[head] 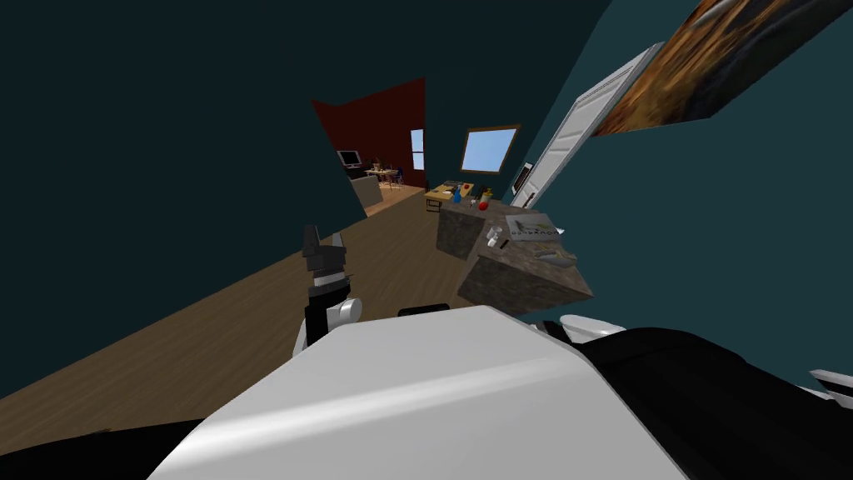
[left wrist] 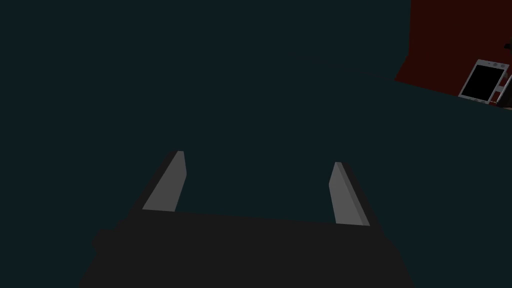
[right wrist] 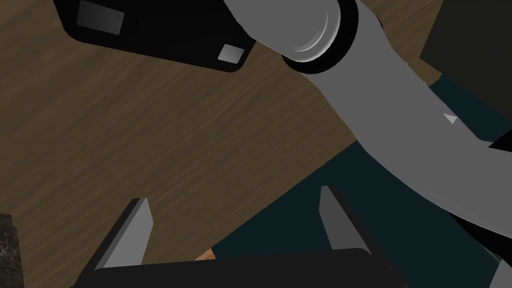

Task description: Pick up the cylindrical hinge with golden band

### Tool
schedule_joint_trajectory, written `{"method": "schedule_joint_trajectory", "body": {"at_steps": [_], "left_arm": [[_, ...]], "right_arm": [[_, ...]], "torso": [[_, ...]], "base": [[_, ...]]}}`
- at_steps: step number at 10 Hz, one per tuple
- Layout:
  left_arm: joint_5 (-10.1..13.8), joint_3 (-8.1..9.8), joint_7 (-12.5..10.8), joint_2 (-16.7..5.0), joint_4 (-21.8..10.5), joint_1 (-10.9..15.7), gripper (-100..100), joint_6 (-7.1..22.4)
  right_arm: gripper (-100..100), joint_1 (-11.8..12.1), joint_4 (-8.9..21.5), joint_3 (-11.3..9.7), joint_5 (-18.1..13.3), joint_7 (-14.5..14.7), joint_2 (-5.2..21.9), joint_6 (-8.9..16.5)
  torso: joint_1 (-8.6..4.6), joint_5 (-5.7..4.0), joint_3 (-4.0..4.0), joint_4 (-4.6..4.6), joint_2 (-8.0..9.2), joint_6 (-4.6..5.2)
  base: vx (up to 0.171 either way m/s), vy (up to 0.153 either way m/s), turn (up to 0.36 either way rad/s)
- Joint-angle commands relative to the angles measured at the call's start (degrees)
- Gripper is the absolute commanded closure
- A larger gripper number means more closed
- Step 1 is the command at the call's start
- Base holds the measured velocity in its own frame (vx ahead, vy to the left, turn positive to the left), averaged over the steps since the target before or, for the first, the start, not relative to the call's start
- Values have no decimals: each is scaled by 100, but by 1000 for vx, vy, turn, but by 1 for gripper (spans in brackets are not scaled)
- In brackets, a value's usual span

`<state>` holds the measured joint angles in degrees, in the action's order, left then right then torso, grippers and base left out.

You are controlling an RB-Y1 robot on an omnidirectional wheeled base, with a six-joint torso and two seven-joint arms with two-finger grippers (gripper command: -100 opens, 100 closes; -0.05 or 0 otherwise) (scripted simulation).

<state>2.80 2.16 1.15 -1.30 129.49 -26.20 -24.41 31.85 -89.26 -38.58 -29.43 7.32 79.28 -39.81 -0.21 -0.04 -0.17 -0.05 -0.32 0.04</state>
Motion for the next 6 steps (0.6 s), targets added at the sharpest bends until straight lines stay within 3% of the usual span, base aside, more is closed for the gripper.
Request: {"method": "schedule_joint_trajectory", "body": {"at_steps": [1,6], "left_arm": [[0,0,0,0,0,0,0,0],[0,0,0,0,0,0,0,0]], "right_arm": [[-100,7,-47,-18,-12,-17,170,45],[-100,-151,558,-205,-115,119,1052,-77]], "torso": [[0,0,0,0,0,0],[-2,0,-5,-2,-8,1]], "base": [[43,-5,-9],[102,-21,149]]}}
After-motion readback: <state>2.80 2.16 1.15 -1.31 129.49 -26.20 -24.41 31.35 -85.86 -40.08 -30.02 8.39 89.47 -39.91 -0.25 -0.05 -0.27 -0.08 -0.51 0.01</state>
